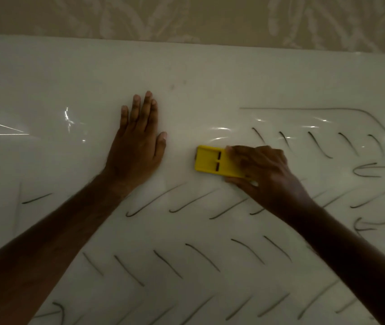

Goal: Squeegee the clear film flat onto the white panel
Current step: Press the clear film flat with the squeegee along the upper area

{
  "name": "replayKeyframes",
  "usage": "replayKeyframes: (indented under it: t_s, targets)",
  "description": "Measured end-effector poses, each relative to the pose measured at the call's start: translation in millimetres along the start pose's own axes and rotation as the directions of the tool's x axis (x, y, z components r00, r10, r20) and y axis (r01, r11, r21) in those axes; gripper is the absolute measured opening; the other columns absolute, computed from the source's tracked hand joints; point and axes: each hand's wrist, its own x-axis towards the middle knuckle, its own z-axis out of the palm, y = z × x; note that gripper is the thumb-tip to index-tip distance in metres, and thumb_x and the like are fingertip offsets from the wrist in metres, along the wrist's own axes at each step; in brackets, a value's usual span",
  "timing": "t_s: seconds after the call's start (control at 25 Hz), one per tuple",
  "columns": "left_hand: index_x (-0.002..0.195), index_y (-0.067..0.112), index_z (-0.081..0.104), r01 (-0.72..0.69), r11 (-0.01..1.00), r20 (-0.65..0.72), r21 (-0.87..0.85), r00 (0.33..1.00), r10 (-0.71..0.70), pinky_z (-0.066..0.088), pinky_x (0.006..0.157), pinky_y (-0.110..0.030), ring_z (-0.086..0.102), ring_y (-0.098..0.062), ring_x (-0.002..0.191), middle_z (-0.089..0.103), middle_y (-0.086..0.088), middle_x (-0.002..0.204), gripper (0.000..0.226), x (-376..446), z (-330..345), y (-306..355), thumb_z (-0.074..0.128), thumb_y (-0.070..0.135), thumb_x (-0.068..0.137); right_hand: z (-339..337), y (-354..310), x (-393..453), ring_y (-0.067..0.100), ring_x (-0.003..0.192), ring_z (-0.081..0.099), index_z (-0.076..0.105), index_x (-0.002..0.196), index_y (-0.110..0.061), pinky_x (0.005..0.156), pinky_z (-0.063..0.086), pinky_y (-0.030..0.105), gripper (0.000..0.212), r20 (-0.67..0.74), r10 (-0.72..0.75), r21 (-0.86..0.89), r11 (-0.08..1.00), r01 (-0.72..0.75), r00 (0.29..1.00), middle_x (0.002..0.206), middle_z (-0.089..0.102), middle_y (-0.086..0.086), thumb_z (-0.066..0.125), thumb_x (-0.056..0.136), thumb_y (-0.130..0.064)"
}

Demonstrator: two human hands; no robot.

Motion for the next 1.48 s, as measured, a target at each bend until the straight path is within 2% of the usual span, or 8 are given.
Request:
replayKeyframes:
  t_s: [0.2,0.32,0.52,0.64,0.84,1.0,1.28,1.48]
  targets:
    - [0.166,-0.008,0.021,0.022,1.000,0.029,-0.004,0.999,-0.022,0.009,0.134,-0.059,0.013,-0.045,0.165,0.015,-0.026,0.177,0.071,4,0,9,0.028,0.035,0.110,-14,73,39,0.040,0.111,0.059,0.055,0.147,-0.019,0.093,0.048,0.053,0.062,-0.032,0.196,-0.043,0.979,-0.198,0.980,0.142,0.061,0.007,0.055,0.096,-0.056]
    - [0.167,-0.007,0.020,0.032,0.999,0.035,-0.010,0.999,-0.032,0.008,0.134,-0.059,0.013,-0.046,0.164,0.015,-0.026,0.177,0.072,12,2,19,0.030,0.036,0.109,-3,73,84,0.039,0.115,0.056,0.052,0.150,-0.020,0.097,0.044,0.050,0.067,-0.023,0.272,-0.013,0.962,-0.273,0.962,0.143,0.058,0.005,0.059,0.093,-0.055]
    - [0.166,-0.007,0.023,-0.009,1.000,0.014,-0.001,1.000,0.009,0.011,0.133,-0.060,0.015,-0.047,0.164,0.018,-0.025,0.177,0.070,15,5,33,0.030,0.034,0.110,2,28,39,0.033,0.111,0.056,0.052,0.149,-0.020,0.093,0.046,0.050,0.061,-0.017,0.111,0.027,0.993,-0.111,0.994,0.143,0.059,0.002,0.059,0.097,-0.050]
    - [0.166,-0.007,0.023,-0.020,1.000,0.016,0.010,1.000,0.020,0.011,0.133,-0.060,0.016,-0.048,0.163,0.018,-0.025,0.177,0.070,13,5,38,0.028,0.035,0.111,-13,37,-5,0.030,0.113,0.056,0.054,0.149,-0.018,0.096,0.045,0.049,0.059,0.018,0.034,0.001,0.999,-0.034,0.999,0.142,0.059,0.002,0.063,0.098,-0.047]
    - [0.166,-0.008,0.021,-0.012,1.000,0.029,0.026,1.000,0.011,0.009,0.133,-0.058,0.015,-0.047,0.164,0.017,-0.026,0.176,0.074,14,8,48,0.032,0.039,0.111,-30,98,20,0.038,0.118,0.056,0.051,0.151,-0.022,0.093,0.044,0.050,0.062,0.017,0.194,-0.051,0.980,-0.193,0.981,0.146,0.058,0.004,0.055,0.097,-0.053]
    - [0.166,-0.008,0.022,-0.010,1.000,0.023,0.026,1.000,0.009,0.010,0.133,-0.059,0.016,-0.046,0.164,0.018,-0.026,0.176,0.073,17,11,62,0.034,0.038,0.111,-19,99,72,0.035,0.126,0.051,0.047,0.154,-0.024,0.098,0.040,0.049,0.066,0.026,0.308,0.012,0.951,-0.308,0.951,0.148,0.054,0.003,0.063,0.095,-0.048]
    - [0.167,-0.006,0.021,-0.019,1.000,0.043,0.014,0.999,0.018,0.011,0.134,-0.059,0.014,-0.046,0.164,0.015,-0.024,0.177,0.071,17,12,72,0.031,0.035,0.111,-21,56,-14,0.030,0.117,0.060,0.055,0.148,-0.019,0.097,0.045,0.049,0.058,-0.003,0.067,0.023,0.997,-0.067,0.998,0.143,0.061,0.001,0.064,0.097,-0.044]
    - [0.167,-0.007,0.019,-0.010,1.000,0.046,0.009,0.999,0.009,0.011,0.134,-0.059,0.014,-0.046,0.164,0.015,-0.025,0.177,0.072,16,13,77,0.031,0.037,0.111,-44,99,-39,0.034,0.121,0.061,0.055,0.148,-0.020,0.097,0.045,0.051,0.058,0.031,0.103,-0.025,0.994,-0.102,0.994,0.145,0.061,0.003,0.057,0.097,-0.049]
